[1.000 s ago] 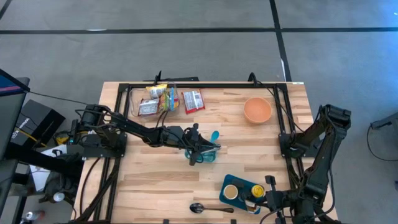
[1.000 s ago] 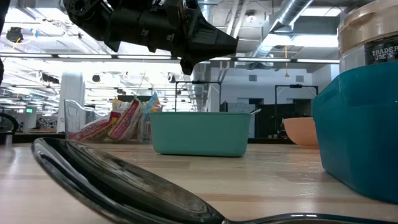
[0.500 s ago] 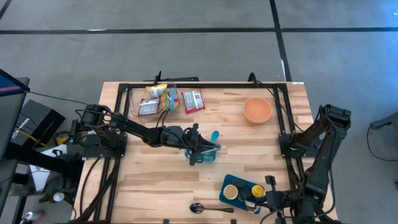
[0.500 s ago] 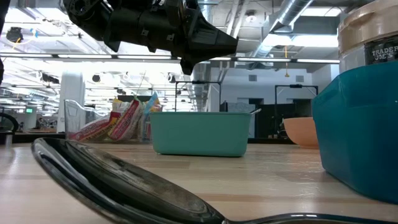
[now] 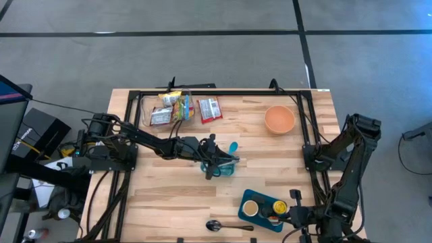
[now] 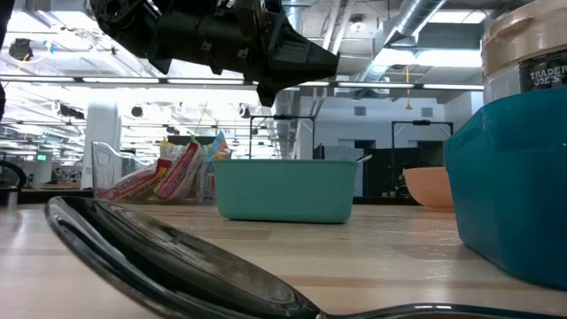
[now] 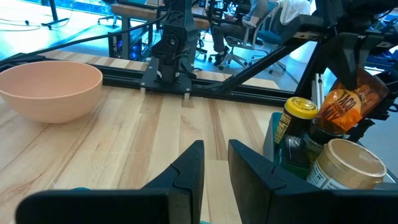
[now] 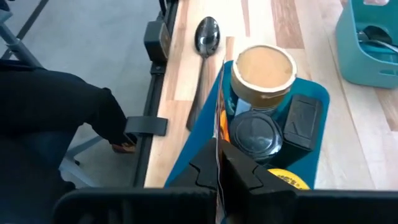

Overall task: Pick & Place Food Item
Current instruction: Put the orange seasoning pack into the blue bin

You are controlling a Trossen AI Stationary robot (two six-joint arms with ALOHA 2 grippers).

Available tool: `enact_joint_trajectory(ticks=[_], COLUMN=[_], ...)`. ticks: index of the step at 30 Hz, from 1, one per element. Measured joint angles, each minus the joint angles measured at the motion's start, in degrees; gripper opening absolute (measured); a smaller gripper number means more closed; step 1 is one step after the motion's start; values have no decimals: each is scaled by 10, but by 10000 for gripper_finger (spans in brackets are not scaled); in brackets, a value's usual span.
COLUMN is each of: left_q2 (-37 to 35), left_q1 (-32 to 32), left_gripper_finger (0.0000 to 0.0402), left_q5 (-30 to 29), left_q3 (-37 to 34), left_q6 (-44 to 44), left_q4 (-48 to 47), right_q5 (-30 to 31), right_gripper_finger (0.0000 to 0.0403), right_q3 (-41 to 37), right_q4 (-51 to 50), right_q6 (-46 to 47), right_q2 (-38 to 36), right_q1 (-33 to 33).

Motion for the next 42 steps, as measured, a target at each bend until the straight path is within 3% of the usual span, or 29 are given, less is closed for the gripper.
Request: enact_joint_trajectory(ticks=[11, 30, 42], left_q2=[0, 0, 0], left_q1=[0, 0, 0], left_gripper_finger=[68, 68, 68], left_q5=[0, 0, 0], left_q3=[0, 0, 0], left_q6=[0, 0, 0], left_q4=[0, 0, 0], right_q5=[0, -1, -18], right_gripper_finger=[0, 0, 2], right_q3=[0, 0, 0], right_q4=[13, 53, 51], right_q6=[0, 14, 36], right_q2=[4, 85, 86], right_q1=[0, 0, -2])
